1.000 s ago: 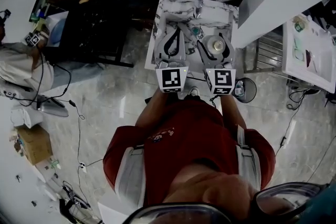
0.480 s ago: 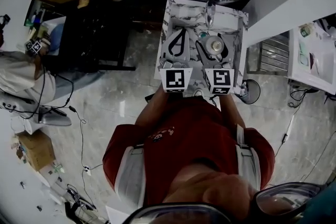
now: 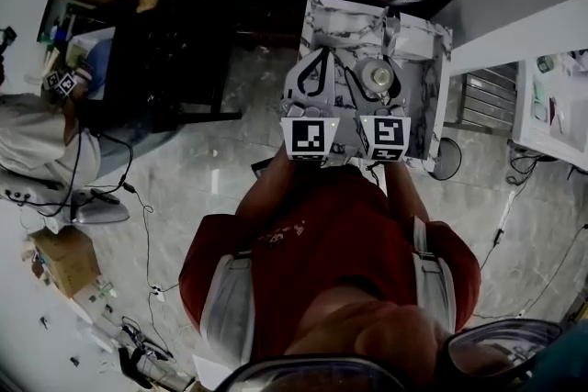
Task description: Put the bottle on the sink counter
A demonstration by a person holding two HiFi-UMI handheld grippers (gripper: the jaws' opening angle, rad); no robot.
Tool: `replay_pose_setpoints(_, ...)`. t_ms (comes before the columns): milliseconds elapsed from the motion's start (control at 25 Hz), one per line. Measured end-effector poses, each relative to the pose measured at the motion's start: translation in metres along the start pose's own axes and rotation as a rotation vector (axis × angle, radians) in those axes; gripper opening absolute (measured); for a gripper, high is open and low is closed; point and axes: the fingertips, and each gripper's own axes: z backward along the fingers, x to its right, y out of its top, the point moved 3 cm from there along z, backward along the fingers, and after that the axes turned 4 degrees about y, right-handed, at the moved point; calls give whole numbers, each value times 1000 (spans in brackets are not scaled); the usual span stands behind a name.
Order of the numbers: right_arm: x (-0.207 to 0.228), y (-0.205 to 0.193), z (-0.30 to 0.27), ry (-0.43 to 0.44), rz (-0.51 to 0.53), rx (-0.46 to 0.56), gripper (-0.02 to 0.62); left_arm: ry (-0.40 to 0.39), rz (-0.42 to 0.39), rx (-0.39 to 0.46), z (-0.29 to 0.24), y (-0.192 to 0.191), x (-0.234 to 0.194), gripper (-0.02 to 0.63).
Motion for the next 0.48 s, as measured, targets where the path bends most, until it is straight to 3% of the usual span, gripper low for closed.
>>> replay_pose_setpoints(280, 0, -18, -34, -1, -4, -53, 342, 9, -4, 3, -14, -15, -24, 3)
replay_pose_setpoints(480, -3, -26, -58, 2, 8, -93, 342, 18, 43, -63, -18, -32, -40, 3)
